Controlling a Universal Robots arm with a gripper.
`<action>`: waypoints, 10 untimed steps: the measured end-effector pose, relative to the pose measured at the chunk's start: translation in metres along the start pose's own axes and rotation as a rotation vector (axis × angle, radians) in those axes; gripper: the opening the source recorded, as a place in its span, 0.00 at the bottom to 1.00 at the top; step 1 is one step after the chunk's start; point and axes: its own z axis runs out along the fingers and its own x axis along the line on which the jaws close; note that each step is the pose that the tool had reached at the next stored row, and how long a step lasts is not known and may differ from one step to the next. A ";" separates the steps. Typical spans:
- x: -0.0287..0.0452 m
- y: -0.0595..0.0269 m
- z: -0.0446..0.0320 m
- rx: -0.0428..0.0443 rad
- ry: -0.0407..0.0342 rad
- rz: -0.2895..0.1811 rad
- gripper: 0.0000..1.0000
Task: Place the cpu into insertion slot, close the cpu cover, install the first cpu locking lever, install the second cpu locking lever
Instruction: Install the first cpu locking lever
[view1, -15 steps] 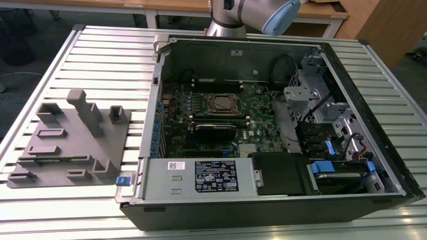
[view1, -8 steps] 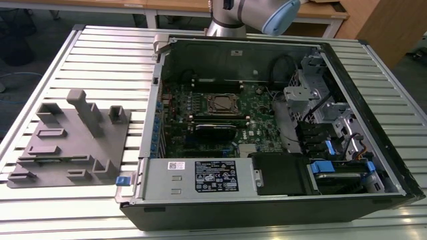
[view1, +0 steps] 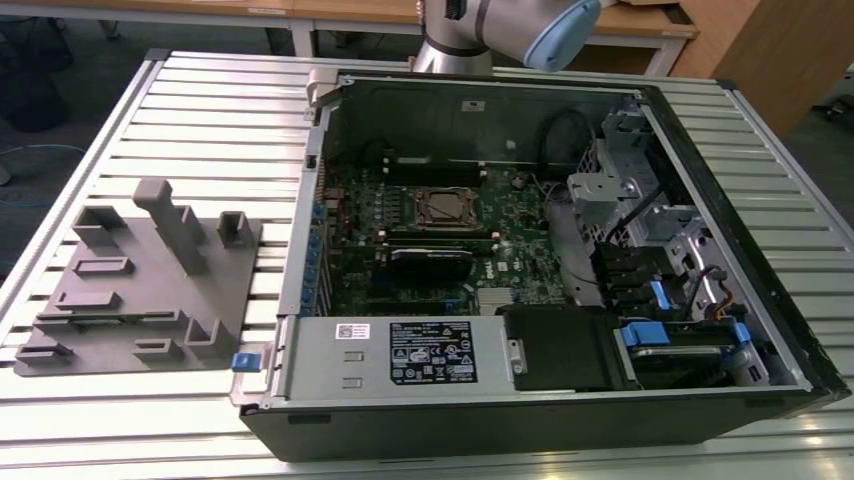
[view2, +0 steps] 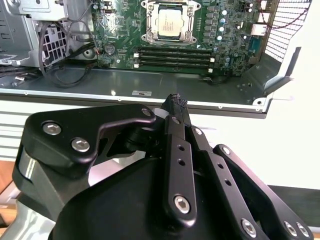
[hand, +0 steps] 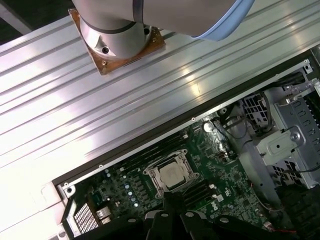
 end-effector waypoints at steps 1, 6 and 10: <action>0.0000 0.0000 0.0000 0.0004 0.0007 0.000 0.11; 0.0000 0.0000 0.0000 0.0021 0.0040 0.000 0.11; 0.0000 0.0000 0.0000 0.0036 0.0067 0.000 0.11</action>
